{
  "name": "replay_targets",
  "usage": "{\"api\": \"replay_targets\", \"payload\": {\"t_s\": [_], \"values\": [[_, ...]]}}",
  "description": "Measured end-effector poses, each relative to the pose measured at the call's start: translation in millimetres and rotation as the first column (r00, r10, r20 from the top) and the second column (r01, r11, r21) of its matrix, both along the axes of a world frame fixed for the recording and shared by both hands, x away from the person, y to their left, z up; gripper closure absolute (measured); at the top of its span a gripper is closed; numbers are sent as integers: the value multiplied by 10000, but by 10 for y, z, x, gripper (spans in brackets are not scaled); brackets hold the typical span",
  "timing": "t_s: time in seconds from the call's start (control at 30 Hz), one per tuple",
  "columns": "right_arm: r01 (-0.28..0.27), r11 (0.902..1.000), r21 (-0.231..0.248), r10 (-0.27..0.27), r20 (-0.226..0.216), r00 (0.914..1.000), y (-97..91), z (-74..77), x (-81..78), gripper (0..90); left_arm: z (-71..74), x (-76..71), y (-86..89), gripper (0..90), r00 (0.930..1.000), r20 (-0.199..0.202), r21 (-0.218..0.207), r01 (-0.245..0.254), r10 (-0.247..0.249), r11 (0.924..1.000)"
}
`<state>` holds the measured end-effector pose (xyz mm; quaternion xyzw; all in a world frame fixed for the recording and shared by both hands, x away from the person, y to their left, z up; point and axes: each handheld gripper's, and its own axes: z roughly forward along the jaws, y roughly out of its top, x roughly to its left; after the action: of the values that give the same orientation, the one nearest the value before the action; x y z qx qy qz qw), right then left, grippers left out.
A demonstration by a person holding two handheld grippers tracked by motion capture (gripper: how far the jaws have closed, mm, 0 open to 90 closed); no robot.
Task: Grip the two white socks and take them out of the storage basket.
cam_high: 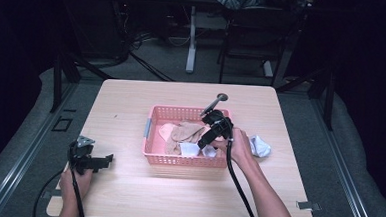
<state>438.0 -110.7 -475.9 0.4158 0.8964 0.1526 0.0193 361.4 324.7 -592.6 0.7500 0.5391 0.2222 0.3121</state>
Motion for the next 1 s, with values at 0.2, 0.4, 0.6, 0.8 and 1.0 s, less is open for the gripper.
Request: {"api": "replay_targets", "payload": {"t_s": [0.2,0.4,0.6,0.8,1.0], "values": [[119,9996,-265,-122,-125,9998,121,-173,18,175,-1,0,-2,0,10000,12,-25,-17,17,10000],[362,9975,-605,-372,-161,9992,176,-279,69,301,0,0,0,0,10000,3,-3,-2,2,10000],[593,9948,-824,-620,-302,9976,146,-382,108,430,0,0,0,0,10000,5,-6,-4,4,10000],[822,9947,-611,-838,-230,9962,150,-420,106,615,0,0,0,0,10000,1,-1,0,0,10000],[715,9960,-539,-735,-351,9967,116,-383,109,783,-1,1,-1,0,10000,18,-26,-12,12,10000]]}}
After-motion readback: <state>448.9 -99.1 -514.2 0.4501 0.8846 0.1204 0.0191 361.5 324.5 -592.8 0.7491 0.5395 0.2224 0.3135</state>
